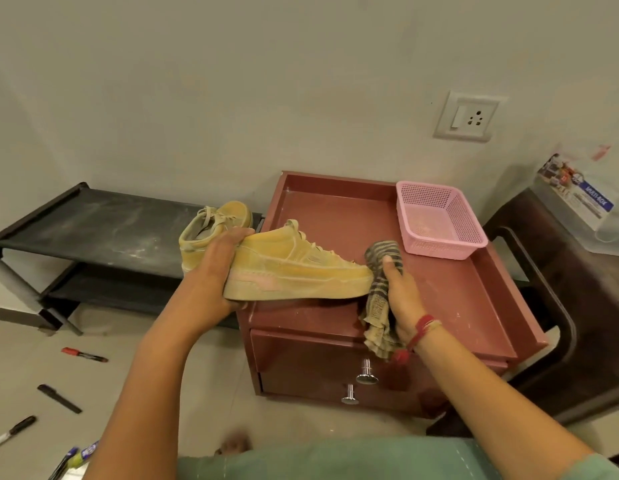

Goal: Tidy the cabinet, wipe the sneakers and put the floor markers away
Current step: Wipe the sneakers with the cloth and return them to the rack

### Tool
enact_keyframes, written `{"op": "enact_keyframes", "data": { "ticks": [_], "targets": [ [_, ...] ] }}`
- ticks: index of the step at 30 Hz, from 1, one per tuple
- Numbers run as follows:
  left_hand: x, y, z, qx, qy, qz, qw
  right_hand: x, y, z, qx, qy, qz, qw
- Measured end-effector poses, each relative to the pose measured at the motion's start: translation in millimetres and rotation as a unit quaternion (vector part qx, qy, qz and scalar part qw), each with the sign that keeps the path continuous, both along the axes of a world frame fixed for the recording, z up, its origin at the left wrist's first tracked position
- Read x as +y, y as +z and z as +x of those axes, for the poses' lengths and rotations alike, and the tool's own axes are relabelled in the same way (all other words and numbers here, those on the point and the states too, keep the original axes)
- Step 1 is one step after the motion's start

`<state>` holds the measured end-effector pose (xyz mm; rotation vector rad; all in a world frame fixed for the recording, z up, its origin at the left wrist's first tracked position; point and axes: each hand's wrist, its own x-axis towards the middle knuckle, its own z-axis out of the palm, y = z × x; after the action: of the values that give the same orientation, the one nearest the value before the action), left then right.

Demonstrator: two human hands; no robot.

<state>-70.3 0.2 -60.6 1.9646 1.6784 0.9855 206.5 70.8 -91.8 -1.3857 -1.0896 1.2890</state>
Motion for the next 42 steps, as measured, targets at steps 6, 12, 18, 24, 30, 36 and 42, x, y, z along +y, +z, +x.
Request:
{"op": "enact_keyframes", "data": {
  "ticks": [6, 12, 18, 24, 30, 36, 42],
  "targets": [
    [1.6, -4.0, 1.1, 0.031, -0.021, 0.034, 0.999, -30.4, -23.4, -27.0, -0.296, 0.117, 0.232, 0.919],
    [7.9, -5.3, -1.2, 0.069, -0.044, 0.028, 0.996, 0.1, -27.4, -16.0, -0.166, 0.044, 0.134, 0.976],
    [-7.4, -4.3, 10.5, -0.048, -0.011, -0.112, 0.992, 18.2, -28.6, -19.8, 0.014, -0.058, -0.013, 0.998],
    [-13.1, -5.0, 33.7, -0.186, 0.192, -0.218, 0.939, -16.1, -19.5, -35.5, -0.173, 0.005, 0.141, 0.975],
    [-15.4, 7.1, 49.1, -0.169, 0.211, -0.201, 0.942, -25.1, -9.0, -22.3, -0.134, 0.091, 0.090, 0.983],
    [-18.6, 24.3, 41.6, -0.094, 0.056, 0.070, 0.992, -20.1, 31.3, -4.6, 0.025, -0.078, 0.145, 0.986],
    [-15.2, 19.6, 42.5, -0.013, -0.017, 0.130, 0.991, -44.4, 47.4, -28.1, -0.154, 0.047, 0.352, 0.922]
  ]
}}
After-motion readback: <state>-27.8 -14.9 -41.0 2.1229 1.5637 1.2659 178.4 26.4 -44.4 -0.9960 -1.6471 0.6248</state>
